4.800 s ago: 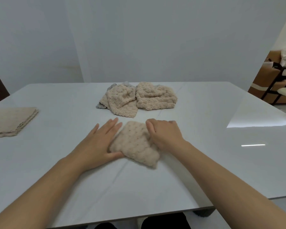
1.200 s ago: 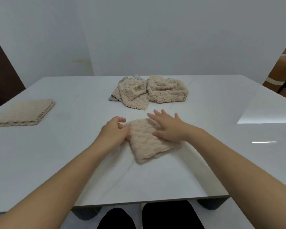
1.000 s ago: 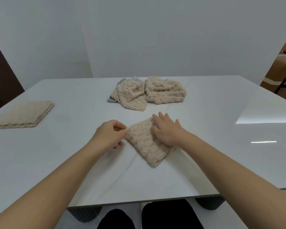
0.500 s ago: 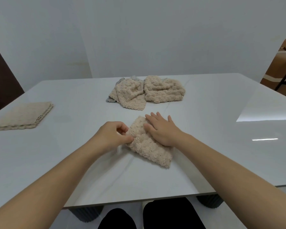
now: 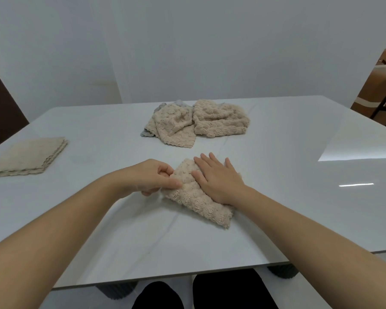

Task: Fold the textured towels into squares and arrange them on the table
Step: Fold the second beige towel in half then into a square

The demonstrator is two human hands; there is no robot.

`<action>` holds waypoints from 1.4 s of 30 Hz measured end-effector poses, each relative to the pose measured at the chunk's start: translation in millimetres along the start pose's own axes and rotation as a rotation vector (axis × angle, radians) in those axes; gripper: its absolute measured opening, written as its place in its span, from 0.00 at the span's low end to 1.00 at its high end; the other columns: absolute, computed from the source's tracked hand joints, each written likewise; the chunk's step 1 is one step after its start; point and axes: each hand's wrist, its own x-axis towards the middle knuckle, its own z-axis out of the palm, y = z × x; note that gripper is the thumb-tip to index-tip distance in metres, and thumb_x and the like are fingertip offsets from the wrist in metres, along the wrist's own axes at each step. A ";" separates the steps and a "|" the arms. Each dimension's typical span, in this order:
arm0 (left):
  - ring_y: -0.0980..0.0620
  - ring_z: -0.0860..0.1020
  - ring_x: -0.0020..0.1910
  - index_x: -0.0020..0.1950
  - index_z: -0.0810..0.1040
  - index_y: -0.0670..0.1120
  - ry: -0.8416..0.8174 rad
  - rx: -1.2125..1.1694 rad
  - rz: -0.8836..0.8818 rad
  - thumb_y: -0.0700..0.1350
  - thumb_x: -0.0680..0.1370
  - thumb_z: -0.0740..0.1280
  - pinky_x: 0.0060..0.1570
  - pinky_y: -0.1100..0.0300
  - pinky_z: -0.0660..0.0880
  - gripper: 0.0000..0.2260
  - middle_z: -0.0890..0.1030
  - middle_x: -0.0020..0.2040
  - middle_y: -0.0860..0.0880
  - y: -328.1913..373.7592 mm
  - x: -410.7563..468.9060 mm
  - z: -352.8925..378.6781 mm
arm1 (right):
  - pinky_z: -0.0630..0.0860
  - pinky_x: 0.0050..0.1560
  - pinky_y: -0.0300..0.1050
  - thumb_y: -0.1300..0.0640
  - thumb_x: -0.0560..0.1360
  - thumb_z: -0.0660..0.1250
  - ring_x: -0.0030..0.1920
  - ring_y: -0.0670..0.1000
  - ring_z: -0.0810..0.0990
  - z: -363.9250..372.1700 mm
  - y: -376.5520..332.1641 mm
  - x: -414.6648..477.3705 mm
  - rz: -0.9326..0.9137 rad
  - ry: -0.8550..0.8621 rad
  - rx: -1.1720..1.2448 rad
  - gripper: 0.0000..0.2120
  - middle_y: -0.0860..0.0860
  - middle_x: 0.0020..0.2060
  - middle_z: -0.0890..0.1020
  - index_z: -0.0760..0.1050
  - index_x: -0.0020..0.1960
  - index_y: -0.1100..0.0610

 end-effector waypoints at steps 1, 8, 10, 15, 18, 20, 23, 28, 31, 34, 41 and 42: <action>0.55 0.59 0.24 0.45 0.76 0.43 0.003 -0.023 -0.011 0.48 0.70 0.76 0.22 0.65 0.57 0.13 0.64 0.30 0.50 1.1 1.4 0.6 | 0.41 0.76 0.59 0.42 0.82 0.42 0.78 0.50 0.44 0.1 0.2 0.1 0.001 0.003 -0.003 0.27 0.49 0.79 0.51 0.49 0.79 0.50; 0.58 0.59 0.21 0.34 0.68 0.49 -0.095 -0.206 -0.090 0.48 0.70 0.73 0.22 0.67 0.57 0.14 0.67 0.27 0.53 0.8 7.8 -0.4 | 0.41 0.76 0.59 0.43 0.82 0.43 0.78 0.50 0.45 0.3 -0.2 0.3 -0.001 0.014 -0.007 0.27 0.49 0.79 0.52 0.50 0.79 0.51; 0.58 0.58 0.21 0.37 0.69 0.47 -0.131 -0.242 -0.060 0.47 0.70 0.74 0.22 0.67 0.57 0.14 0.69 0.29 0.53 0.1 6.6 -1.4 | 0.41 0.76 0.59 0.43 0.82 0.43 0.78 0.50 0.45 0.5 -0.4 0.5 0.000 0.015 -0.009 0.26 0.49 0.79 0.52 0.50 0.79 0.50; 0.57 0.56 0.22 0.49 0.74 0.42 -0.321 -0.128 -0.103 0.52 0.69 0.75 0.23 0.65 0.53 0.18 0.63 0.31 0.51 -4.5 2.4 -5.4 | 0.41 0.76 0.59 0.42 0.82 0.43 0.78 0.50 0.45 0.6 0.0 -0.9 -0.005 0.019 0.003 0.27 0.49 0.78 0.52 0.51 0.78 0.50; 0.56 0.56 0.22 0.37 0.69 0.47 -0.198 -0.045 -0.118 0.48 0.74 0.72 0.22 0.65 0.54 0.13 0.61 0.24 0.53 -3.7 0.1 -2.9 | 0.41 0.76 0.58 0.42 0.82 0.44 0.78 0.49 0.45 -0.5 0.4 -0.2 -0.012 0.031 0.037 0.27 0.49 0.78 0.53 0.52 0.78 0.50; 0.55 0.56 0.22 0.37 0.69 0.47 -0.134 -0.045 -0.095 0.48 0.74 0.71 0.22 0.65 0.55 0.13 0.62 0.24 0.52 -7.8 -2.2 -2.8 | 0.41 0.76 0.58 0.42 0.82 0.44 0.78 0.48 0.45 -0.9 -1.2 2.5 -0.028 0.035 0.053 0.27 0.48 0.78 0.54 0.52 0.78 0.50; 0.55 0.57 0.21 0.38 0.71 0.46 -0.071 -0.098 -0.123 0.51 0.70 0.73 0.21 0.65 0.56 0.13 0.61 0.25 0.51 -18.3 -10.2 -3.1 | 0.40 0.76 0.57 0.42 0.82 0.45 0.78 0.48 0.45 -0.3 -6.3 9.9 -0.080 0.032 0.053 0.26 0.48 0.78 0.54 0.53 0.78 0.50; 0.56 0.58 0.19 0.32 0.71 0.47 0.078 -0.204 -0.218 0.48 0.71 0.74 0.20 0.66 0.56 0.14 0.63 0.24 0.52 -30.6 -20.6 2.6 | 0.41 0.76 0.55 0.43 0.83 0.46 0.78 0.46 0.46 0.6 -11.8 17.9 -0.211 0.035 0.104 0.25 0.48 0.78 0.56 0.56 0.77 0.50; 0.55 0.61 0.19 0.42 0.75 0.44 0.218 -0.214 -0.258 0.47 0.72 0.75 0.20 0.67 0.58 0.10 0.69 0.27 0.50 -27.9 -25.8 10.0 | 0.44 0.77 0.53 0.46 0.83 0.49 0.78 0.47 0.50 -0.5 -12.2 16.5 -0.262 0.086 0.203 0.23 0.48 0.76 0.61 0.60 0.76 0.51; 0.53 0.72 0.27 0.52 0.73 0.46 0.482 -0.005 -0.208 0.54 0.72 0.73 0.27 0.62 0.66 0.17 0.79 0.37 0.48 -23.3 -28.8 11.9 | 0.52 0.74 0.48 0.51 0.83 0.52 0.74 0.49 0.61 -6.0 -11.5 8.9 -0.239 0.226 0.387 0.19 0.49 0.72 0.69 0.65 0.72 0.53; 0.52 0.53 0.77 0.77 0.57 0.46 0.522 0.647 0.314 0.52 0.82 0.53 0.74 0.53 0.52 0.24 0.57 0.78 0.49 4.5 7.9 42.7 | 0.66 0.59 0.38 0.57 0.81 0.57 0.60 0.45 0.73 -24.0 -1.4 -15.3 0.047 0.430 0.628 0.15 0.49 0.62 0.76 0.72 0.66 0.55; 0.54 0.46 0.78 0.79 0.52 0.46 0.430 0.706 0.276 0.53 0.83 0.49 0.75 0.52 0.46 0.25 0.50 0.79 0.50 0.9 15.7 49.3 | 0.67 0.56 0.37 0.58 0.81 0.57 0.56 0.45 0.74 -26.9 2.1 -20.0 0.095 0.442 0.655 0.14 0.48 0.60 0.77 0.72 0.65 0.55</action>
